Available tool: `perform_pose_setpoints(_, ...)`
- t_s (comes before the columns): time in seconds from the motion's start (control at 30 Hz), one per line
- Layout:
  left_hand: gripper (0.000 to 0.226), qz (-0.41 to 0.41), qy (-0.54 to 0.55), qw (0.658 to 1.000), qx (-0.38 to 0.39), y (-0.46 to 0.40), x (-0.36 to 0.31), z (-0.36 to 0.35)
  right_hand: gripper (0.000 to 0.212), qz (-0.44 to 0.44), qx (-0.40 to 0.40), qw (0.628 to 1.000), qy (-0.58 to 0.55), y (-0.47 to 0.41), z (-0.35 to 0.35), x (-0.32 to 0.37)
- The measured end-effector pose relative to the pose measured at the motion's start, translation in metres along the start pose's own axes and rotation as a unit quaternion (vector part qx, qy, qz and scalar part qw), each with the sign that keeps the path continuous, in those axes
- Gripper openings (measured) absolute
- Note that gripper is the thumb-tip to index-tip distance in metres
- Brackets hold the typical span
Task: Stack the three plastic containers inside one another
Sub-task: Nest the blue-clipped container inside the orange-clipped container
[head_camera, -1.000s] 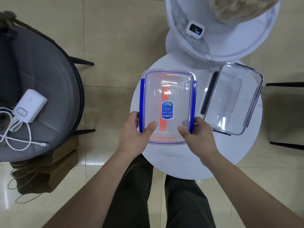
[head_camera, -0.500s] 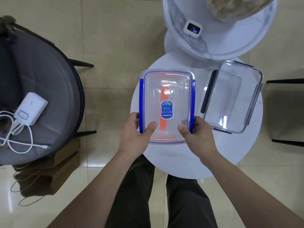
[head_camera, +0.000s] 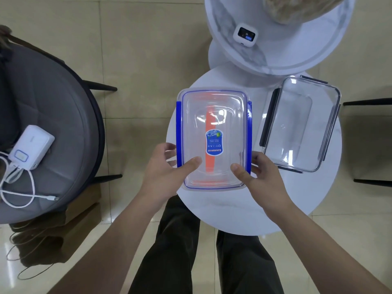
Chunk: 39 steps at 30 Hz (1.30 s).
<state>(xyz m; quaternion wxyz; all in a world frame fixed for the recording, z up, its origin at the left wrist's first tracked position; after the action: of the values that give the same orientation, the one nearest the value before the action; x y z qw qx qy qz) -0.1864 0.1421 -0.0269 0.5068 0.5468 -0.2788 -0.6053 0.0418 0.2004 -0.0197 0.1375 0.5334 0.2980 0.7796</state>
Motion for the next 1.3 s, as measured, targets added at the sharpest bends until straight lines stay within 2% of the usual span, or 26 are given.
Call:
perform_pose_setpoints(0.07,0.075,0.007,-0.004,1.000,0.018,-0.005,-0.001,0.002,0.060,0.010,-0.006,1.000,-0.026,0.003,0.000,-0.002)
perform_pose_setpoints(0.17,0.085,-0.011,-0.028,0.999,0.025,-0.012,-0.009,0.005,0.058,0.008,-0.018,0.998,-0.066,0.007,0.002,-0.011)
perform_pose_setpoints(0.3,0.064,-0.028,0.033,0.999,0.030,-0.021,-0.035,0.013,0.077,-0.038,-0.016,0.992,-0.117,0.015,0.006,-0.034)
perform_pose_setpoints(0.33,0.070,-0.025,0.051,0.998,0.034,-0.024,-0.043,0.014,0.083,-0.054,-0.009,0.990,-0.132,0.017,0.005,-0.040)
perform_pose_setpoints(0.4,0.097,-0.018,0.060,0.998,0.031,-0.034,-0.057,0.016,0.090,-0.081,0.015,0.984,-0.157,0.022,0.001,-0.050)
perform_pose_setpoints(0.47,0.109,-0.029,0.042,0.998,0.034,-0.041,-0.073,0.016,0.084,-0.103,0.036,0.975,-0.191,0.026,-0.004,-0.058)
perform_pose_setpoints(0.53,0.105,-0.035,0.025,0.998,0.041,-0.049,-0.085,0.013,0.073,-0.113,0.053,0.968,-0.217,0.028,-0.008,-0.063)
perform_pose_setpoints(0.57,0.095,-0.035,0.018,0.998,0.044,-0.053,-0.090,0.011,0.072,-0.112,0.064,0.968,-0.216,0.029,-0.009,-0.064)
perform_pose_setpoints(0.63,0.072,-0.036,-0.001,0.998,0.058,-0.059,-0.099,0.006,0.087,-0.102,0.081,0.972,-0.198,0.029,-0.011,-0.065)
perform_pose_setpoints(0.7,0.063,-0.035,-0.014,0.996,0.075,-0.065,-0.104,0.001,0.100,-0.091,0.090,0.977,-0.173,0.030,-0.012,-0.064)
perform_pose_setpoints(0.83,0.049,-0.043,-0.020,0.993,0.112,-0.071,-0.110,0.000,0.090,-0.069,0.098,0.978,-0.169,0.028,-0.015,-0.060)
perform_pose_setpoints(1.0,0.054,-0.044,-0.005,0.992,0.120,-0.073,-0.111,0.001,0.101,-0.082,0.096,0.976,-0.177,0.026,-0.017,-0.061)
perform_pose_setpoints(1.13,0.056,-0.041,0.014,0.993,0.109,-0.074,-0.108,0.000,0.110,-0.081,0.064,0.982,-0.156,0.027,-0.018,-0.061)
perform_pose_setpoints(1.3,0.064,-0.050,0.023,0.993,0.102,-0.074,-0.108,-0.001,0.113,-0.075,0.040,0.988,-0.129,0.026,-0.015,-0.060)
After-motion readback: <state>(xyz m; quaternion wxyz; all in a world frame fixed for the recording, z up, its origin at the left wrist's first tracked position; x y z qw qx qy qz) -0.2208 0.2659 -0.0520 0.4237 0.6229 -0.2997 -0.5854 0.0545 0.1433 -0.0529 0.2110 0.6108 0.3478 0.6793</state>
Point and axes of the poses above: each hand's wrist, its own y-axis away from the middle knuckle, its own z-axis out of the back of the hand, x = y × z, the point moved 7 cm from there along -y, towards the middle knuckle, and after that the axes turned 10 degrees about z, right-handed, at the moved point
